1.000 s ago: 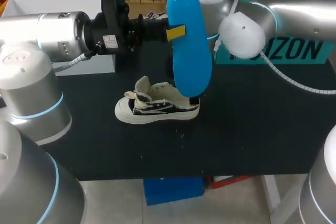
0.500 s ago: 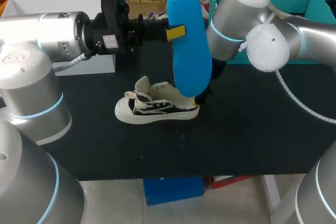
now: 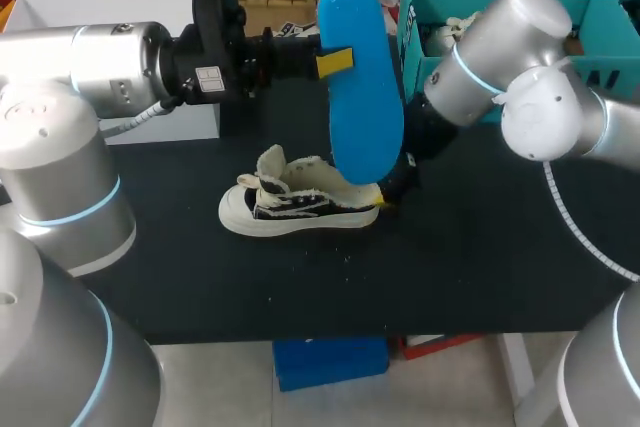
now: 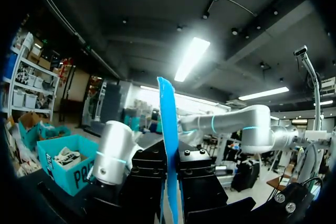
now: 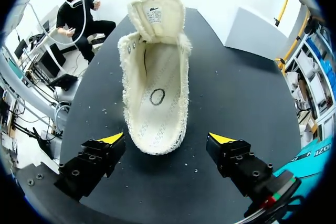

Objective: Take the shoe out of the shoebox, open the shoe tongue, remove and reinsert the insole, then place the shoe into the shoebox

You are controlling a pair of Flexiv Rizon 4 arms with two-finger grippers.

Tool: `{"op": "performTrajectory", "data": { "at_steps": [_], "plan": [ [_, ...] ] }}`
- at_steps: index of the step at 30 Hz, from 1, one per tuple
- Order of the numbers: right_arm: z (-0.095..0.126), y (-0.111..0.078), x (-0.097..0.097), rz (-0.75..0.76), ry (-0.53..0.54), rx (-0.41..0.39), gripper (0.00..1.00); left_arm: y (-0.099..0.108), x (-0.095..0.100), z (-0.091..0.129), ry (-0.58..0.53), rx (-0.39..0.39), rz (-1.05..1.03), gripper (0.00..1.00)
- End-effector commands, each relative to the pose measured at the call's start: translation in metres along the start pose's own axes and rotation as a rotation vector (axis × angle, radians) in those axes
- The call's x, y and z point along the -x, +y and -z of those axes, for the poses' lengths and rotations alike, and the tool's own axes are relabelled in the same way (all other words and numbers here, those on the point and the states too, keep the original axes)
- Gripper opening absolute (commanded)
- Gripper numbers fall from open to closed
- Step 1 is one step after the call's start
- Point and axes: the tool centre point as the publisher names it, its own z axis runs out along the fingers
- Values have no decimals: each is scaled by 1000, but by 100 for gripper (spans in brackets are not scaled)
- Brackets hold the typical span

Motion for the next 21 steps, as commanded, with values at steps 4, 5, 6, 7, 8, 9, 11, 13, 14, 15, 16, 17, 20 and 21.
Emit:
{"op": "performTrajectory", "data": {
  "at_steps": [4, 5, 6, 7, 8, 9, 11, 13, 14, 15, 16, 17, 20, 21],
  "plan": [
    [-10, -10, -1, -24, 3, 168, 100, 1, 1, -3, -5, -3, -2, 0],
    [-12, -11, -2, -25, 4, 168, 100, 1, 1, -3, -5, -3, -2, 0],
    [-13, -11, -2, -28, 6, 173, 100, 1, 1, -3, -5, -3, -2, 0],
    [-14, -11, -3, -32, 6, 183, 100, 1, 1, -3, -5, -3, -2, 0],
    [-15, -11, -3, -34, 6, 194, 100, 1, 1, -3, -5, -3, -2, 0],
    [-17, -12, -3, -35, 6, 197, 100, 1, 1, -3, -5, -3, -2, 0],
    [-19, -12, -4, -38, 7, 209, 100, 1, 1, -3, -5, -3, -2, 0],
    [-21, -13, -4, -40, 6, 215, 100, 1, 1, -3, -5, -3, -2, 0],
    [-22, -13, -4, -40, 7, 220, 100, 1, 1, -3, -5, -3, -2, 0],
    [-23, -12, -5, -39, 7, 222, 100, 1, 1, -3, -5, -3, -2, 0],
    [-24, -12, -5, -39, 8, 223, 100, 1, 1, -3, -5, -3, -2, 0],
    [-24, -12, -5, -38, 9, 226, 100, 1, 1, -3, -5, -3, -2, 0],
    [-25, -13, -5, -41, 9, 238, 100, 1, 1, -3, -5, -3, -2, 0],
    [-25, -14, -5, -42, 9, 242, 100, 1, 1, -3, -5, -3, -2, 0]
  ]
}}
